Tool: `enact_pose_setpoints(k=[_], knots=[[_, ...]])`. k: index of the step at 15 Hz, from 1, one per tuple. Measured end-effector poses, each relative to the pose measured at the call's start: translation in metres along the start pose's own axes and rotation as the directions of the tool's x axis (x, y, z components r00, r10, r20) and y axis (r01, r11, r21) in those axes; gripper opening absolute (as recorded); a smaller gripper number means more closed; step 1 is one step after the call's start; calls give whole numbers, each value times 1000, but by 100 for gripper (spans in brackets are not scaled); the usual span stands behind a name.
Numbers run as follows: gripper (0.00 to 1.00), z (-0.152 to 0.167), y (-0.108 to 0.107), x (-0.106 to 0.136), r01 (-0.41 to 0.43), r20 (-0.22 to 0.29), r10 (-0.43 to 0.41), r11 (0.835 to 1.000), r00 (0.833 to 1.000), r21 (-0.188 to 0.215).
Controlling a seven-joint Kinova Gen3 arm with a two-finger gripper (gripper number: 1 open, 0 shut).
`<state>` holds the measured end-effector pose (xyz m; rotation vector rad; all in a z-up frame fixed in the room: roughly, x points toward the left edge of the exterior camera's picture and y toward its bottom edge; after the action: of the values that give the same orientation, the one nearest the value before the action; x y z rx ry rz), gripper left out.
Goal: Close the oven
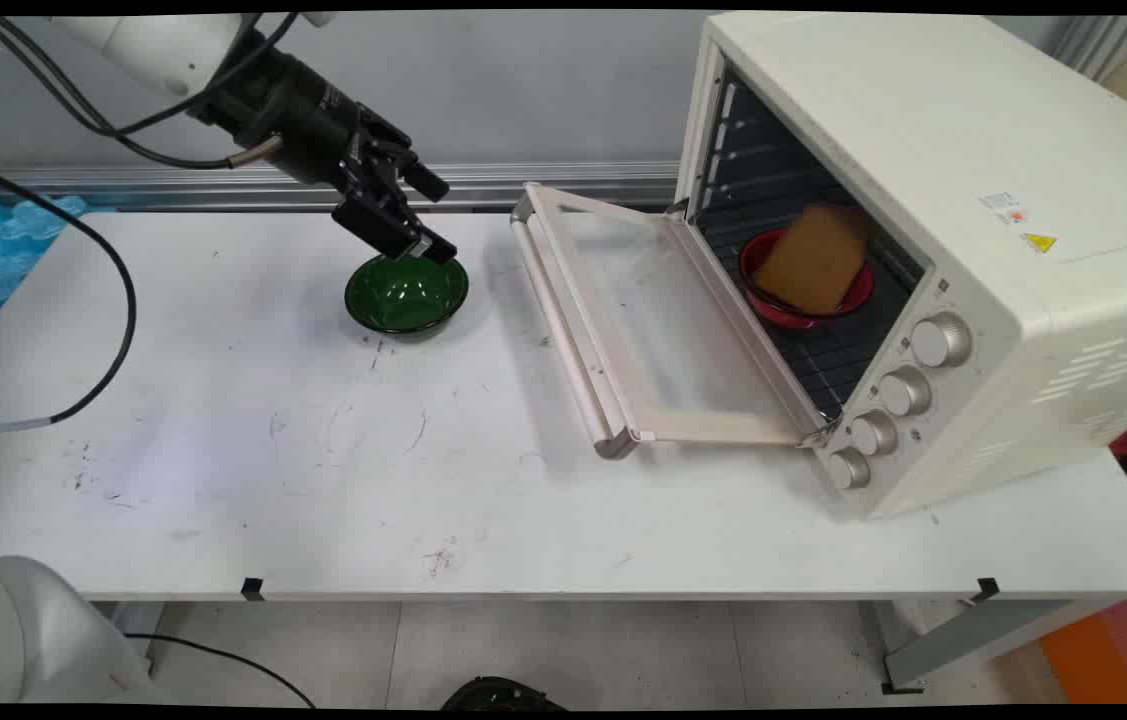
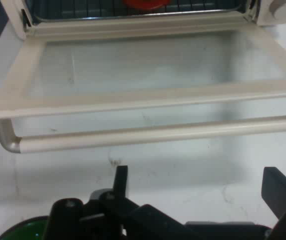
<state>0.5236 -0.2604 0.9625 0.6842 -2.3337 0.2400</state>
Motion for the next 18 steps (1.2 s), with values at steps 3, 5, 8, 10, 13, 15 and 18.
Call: enact_pose_setpoints(k=[3,5,8,10,13,15,18], knots=[[100,2,1,-7,7,2,-7,1000,1000,-4],[100,5,1,-14,13,6,-13,1000,1000,-6],[0,11,0,-26,17,7,-17,1000,1000,-12],[0,16,0,-33,24,9,-24,1000,1000,-18],[0,24,0,-44,34,8,-34,999,999,-24],[0,30,0,-52,42,2,-42,999,999,-31],[0,42,2,-66,50,-13,-50,998,999,-43]])
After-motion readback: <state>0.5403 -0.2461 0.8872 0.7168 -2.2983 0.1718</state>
